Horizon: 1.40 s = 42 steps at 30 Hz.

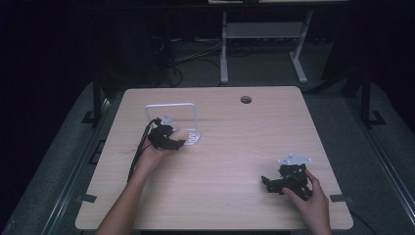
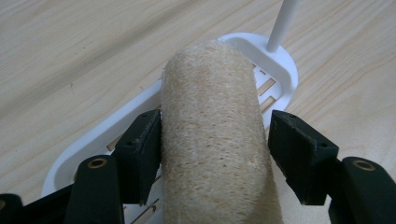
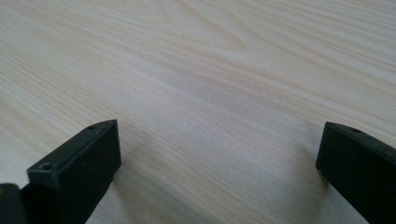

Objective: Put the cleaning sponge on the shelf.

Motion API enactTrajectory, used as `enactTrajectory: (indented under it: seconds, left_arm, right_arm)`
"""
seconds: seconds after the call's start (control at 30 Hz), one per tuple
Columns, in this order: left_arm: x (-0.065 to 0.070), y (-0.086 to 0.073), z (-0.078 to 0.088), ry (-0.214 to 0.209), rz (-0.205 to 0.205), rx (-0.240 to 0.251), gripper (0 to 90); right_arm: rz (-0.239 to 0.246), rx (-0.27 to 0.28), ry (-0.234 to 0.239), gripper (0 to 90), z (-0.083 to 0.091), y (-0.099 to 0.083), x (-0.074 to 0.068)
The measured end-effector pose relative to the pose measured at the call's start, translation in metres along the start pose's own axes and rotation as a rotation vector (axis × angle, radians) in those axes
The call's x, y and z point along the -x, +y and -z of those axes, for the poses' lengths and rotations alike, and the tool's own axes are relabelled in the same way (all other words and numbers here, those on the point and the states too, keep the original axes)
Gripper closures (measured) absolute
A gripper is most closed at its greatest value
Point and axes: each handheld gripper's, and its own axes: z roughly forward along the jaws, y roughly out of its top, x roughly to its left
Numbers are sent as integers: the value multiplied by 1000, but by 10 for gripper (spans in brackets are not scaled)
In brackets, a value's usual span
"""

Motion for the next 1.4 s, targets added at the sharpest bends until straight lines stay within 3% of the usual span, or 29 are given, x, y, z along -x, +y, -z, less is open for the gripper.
enactTrajectory:
  seconds: [0.47, 0.7, 0.87, 1.1, 1.4]
  left_arm:
    - [1, 5, 30, 7, 10, 64, 346]
    - [7, 4, 51, -19, 21, 76, 450]
    - [16, 0, 63, -66, 24, 82, 584]
    - [22, -12, 60, -124, 14, 41, 879]
    - [25, -21, 43, -154, 17, -2, 899]
  right_arm:
    - [-1, 0, 0, 0, 0, 0, 0]
    - [-1, 0, 0, 0, 0, 0, 0]
    - [-1, 0, 0, 0, 0, 0, 0]
    - [-1, 0, -1, 0, 0, 0, 0]
    - [-2, 0, -1, 0, 0, 0, 0]
